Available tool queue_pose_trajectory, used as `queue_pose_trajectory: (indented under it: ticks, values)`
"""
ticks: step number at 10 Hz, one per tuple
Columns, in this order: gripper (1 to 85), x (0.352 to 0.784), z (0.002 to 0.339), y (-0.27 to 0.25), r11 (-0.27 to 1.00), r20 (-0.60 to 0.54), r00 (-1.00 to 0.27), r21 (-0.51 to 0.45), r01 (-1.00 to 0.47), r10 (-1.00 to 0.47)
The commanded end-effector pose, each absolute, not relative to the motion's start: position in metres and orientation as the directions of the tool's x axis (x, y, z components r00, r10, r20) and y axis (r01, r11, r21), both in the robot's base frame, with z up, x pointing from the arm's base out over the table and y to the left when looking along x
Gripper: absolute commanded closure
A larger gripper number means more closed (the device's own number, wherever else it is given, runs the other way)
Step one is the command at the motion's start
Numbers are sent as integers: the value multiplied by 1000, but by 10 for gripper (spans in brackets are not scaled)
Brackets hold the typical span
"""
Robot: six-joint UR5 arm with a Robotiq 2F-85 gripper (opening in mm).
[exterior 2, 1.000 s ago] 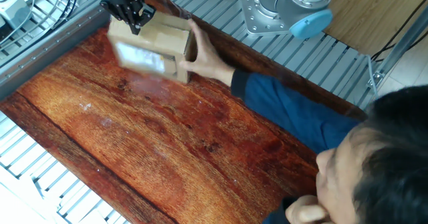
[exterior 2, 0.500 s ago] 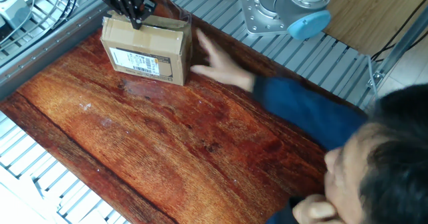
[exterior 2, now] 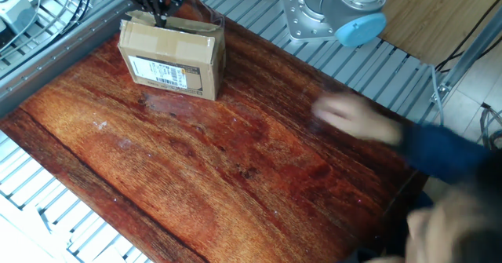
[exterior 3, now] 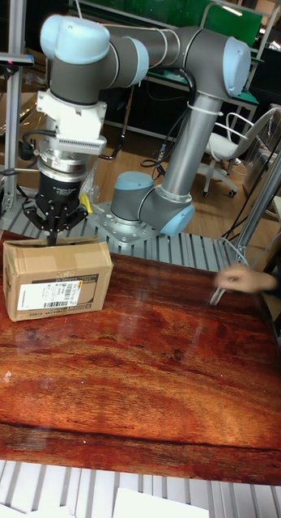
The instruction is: Open a box
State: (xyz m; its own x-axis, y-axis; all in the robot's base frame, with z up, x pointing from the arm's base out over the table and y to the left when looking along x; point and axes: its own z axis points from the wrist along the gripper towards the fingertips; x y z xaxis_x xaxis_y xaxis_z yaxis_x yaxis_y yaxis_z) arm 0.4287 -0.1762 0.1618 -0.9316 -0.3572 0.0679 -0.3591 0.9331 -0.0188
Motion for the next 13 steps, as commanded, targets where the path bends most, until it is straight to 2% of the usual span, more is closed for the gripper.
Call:
queue_pose_trajectory:
  ticks: [1,3,13]
  values:
    - [847,427,169,-177,933,68,-931,-23,-360,-357]
    - [847,434,179,-170,933,78,-931,-27,-359,-356]
    - [847,454,149,-163,930,37,-930,-31,-366,-365]
